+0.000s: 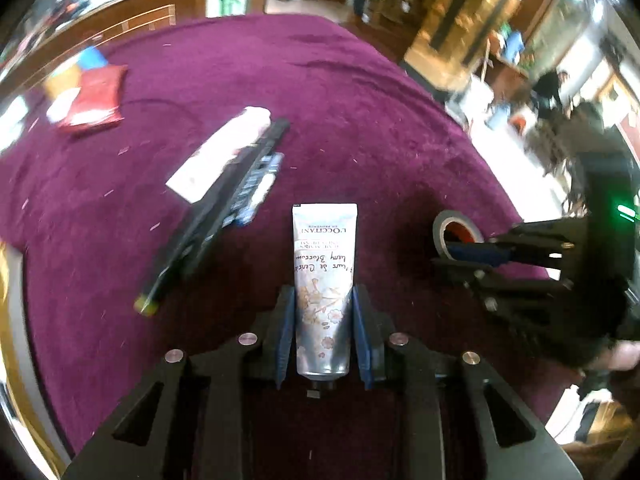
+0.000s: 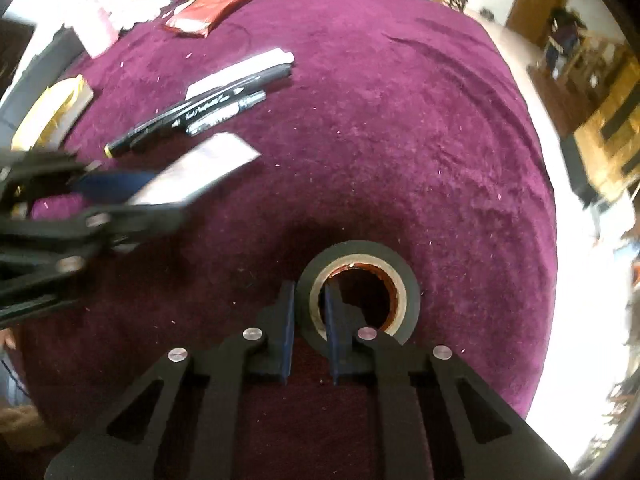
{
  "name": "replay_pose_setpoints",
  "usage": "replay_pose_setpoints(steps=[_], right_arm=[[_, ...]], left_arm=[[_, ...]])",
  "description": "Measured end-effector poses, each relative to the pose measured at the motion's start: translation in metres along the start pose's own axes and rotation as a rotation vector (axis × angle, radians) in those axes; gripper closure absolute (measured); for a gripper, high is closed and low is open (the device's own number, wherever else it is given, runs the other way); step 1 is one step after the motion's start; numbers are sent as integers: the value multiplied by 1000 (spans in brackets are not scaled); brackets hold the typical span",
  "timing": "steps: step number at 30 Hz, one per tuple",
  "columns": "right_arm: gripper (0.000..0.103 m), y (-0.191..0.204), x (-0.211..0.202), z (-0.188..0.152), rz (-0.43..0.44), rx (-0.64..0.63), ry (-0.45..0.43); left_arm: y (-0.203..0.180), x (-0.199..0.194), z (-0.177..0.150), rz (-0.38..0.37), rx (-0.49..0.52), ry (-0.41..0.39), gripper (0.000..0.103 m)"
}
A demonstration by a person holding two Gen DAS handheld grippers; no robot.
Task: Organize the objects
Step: 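Grasp the silver hand-cream tube with the left gripper while the right grips the tape roll, then set the tube in the tray with the left gripper while the right sets the tape roll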
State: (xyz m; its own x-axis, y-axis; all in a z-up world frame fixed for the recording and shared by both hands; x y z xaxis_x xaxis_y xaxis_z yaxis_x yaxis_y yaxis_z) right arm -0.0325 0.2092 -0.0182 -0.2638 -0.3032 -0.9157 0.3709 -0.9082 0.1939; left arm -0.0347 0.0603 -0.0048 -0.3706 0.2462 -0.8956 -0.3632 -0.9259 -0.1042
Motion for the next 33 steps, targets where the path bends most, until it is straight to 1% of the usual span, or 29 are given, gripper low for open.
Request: replay_pose_setpoints(steps=[2,6,8,11,15,18,21,24,27,30,33], right_arm=[[92,-3,-3,-2,28,41,-10],[92,5,-13,-5,141,132,-24],[92,19,-17,-5,174,145,-26],[92,48,-26,-2,215,132,-36],[92,103,-31,11,278,85,-44],[92,151,-32,23,331,45,-40],[92,198,-28,36,385,11,-25],[91,245,-19,47,432,-16,-1],[91,293,-8,50,478,-53,31],[91,337,11,48,485,-106,72],[91,370,34,43,486,-137,124]], left_arm=[[11,-18,-6,-14,-50,-24,80],[38,-54,-18,-20,-134,-82,80],[55,-63,-23,-13,-174,-96,80],[86,-80,-40,11,-240,-105,80],[140,-108,-73,49,-353,-101,80],[180,-126,-100,103,-415,-105,80],[215,-134,-123,151,-454,-80,80],[244,-134,-148,206,-471,-45,80],[269,-130,-167,214,-499,-11,80],[283,-120,-185,202,-509,34,79],[287,-109,-196,182,-488,69,79]])
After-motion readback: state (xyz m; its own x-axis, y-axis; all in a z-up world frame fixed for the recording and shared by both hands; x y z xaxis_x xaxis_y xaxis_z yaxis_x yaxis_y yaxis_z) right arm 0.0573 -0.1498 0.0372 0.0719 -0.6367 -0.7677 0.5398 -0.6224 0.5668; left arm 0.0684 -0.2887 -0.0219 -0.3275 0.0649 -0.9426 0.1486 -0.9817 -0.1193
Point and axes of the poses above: each gripper's, at about its wrist camera, not at the fingertips, and x roughly the way its jaws point, y to its left, z to its top, the point moved 6 cm from there along x, roughly the way its jaws point, and after that the axes turned 8 degrees about z, right-handed, at the moved point
